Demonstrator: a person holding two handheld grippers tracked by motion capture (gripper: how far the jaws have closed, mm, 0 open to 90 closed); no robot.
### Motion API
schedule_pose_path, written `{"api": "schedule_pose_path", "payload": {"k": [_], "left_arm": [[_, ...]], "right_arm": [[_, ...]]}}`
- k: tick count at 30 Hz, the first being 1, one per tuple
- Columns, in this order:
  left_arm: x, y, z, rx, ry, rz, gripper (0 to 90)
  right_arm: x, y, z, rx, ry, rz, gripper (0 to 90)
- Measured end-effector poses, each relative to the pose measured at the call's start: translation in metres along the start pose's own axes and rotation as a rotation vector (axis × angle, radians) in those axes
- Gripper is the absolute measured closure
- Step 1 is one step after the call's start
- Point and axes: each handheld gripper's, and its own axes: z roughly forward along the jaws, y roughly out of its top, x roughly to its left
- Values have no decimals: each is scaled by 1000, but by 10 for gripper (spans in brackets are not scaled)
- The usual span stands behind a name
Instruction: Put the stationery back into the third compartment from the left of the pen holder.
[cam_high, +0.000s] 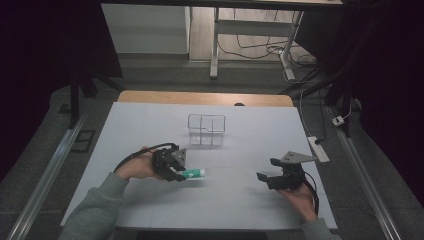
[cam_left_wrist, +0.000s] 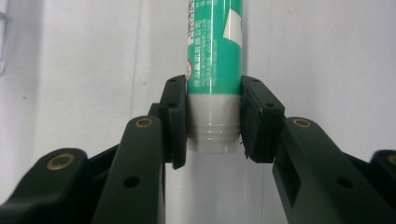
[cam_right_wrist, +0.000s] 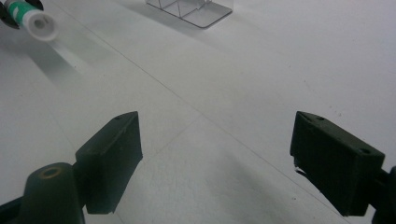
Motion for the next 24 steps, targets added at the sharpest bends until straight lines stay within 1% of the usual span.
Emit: {"api": "schedule_pose_path", "payload": {"k": [1,4,8,13,19,24], "left_arm": [[0,1,0,-13,4,-27,644],[1,4,-1,-36,23,-80,644],[0,8,-3,-62,38,-114,645],[-1,13,-3,-86,52,-146,645],[-3,20,-1,-100,62,-175,645],[-4,26,3,-99,58,-184,645]], "right_arm": [[0,0,-1,2,1,1,168],[1,1,-1,-6,5,0,169],[2,1,0,-10,10,-5,170],[3,2,0,-6,11,-14,170],[5,3,1,-13,18,-17,169],[7,5,2,-13,21,-24,170]]}}
